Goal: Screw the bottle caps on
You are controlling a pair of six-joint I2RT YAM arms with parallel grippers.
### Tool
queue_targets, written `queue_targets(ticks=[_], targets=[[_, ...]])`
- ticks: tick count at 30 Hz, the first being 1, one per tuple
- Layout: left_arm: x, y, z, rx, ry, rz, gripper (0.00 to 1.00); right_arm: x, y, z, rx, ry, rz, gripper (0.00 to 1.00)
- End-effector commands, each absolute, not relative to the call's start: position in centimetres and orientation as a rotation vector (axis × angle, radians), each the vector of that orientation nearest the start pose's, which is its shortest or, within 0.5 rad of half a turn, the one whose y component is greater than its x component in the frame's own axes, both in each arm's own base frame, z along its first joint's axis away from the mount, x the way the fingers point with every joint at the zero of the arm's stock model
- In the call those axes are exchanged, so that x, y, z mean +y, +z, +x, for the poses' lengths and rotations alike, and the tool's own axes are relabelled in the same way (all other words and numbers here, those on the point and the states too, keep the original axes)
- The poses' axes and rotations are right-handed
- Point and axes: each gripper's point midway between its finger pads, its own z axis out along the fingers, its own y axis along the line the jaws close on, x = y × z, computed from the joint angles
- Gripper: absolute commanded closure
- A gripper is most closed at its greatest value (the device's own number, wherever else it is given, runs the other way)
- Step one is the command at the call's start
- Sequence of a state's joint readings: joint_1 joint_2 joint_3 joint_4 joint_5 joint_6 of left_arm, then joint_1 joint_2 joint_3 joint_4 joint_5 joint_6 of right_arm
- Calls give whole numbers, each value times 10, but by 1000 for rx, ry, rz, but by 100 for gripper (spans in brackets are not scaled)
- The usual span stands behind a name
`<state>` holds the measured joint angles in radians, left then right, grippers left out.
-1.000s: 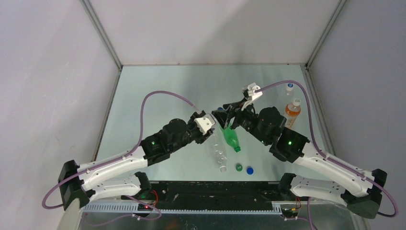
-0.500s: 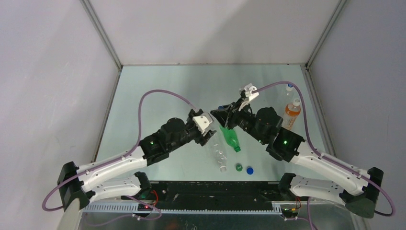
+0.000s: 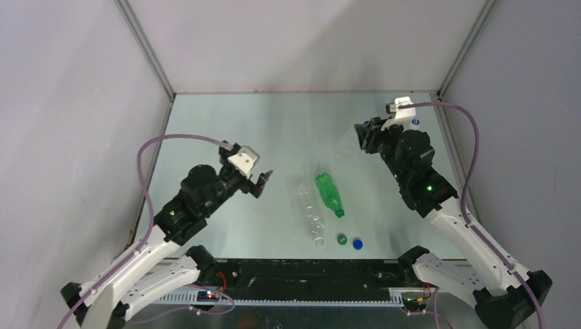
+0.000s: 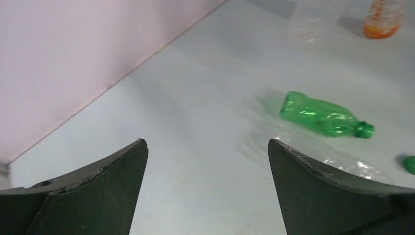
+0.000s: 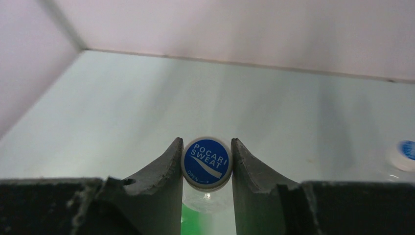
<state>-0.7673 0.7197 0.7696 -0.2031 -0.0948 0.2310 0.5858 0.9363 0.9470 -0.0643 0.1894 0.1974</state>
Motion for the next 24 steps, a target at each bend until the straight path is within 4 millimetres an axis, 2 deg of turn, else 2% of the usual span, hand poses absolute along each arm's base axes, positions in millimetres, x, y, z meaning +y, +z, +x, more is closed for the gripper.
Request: queue_targets(ticks=[1, 5, 6, 8, 16, 24], targets=[[-147, 282, 246, 1581, -117, 730, 0, 118, 326, 346, 1667, 198, -72, 100], [-139, 267, 255, 1625, -80, 729, 0, 94, 305, 372, 1697, 116, -15, 100], [-138, 265, 255, 1634, -89, 726, 0, 88, 308, 378, 1675, 110, 10, 100], [-137, 263, 256, 1647, -98, 730, 0, 84, 296, 389, 1693, 102, 21, 100], [-136, 261, 260, 1640, -120, 728, 0, 82, 244, 419, 1786, 64, 40, 100], [-131, 260, 264, 1646, -117, 707, 0, 85, 208, 427, 1851, 44, 36, 94]])
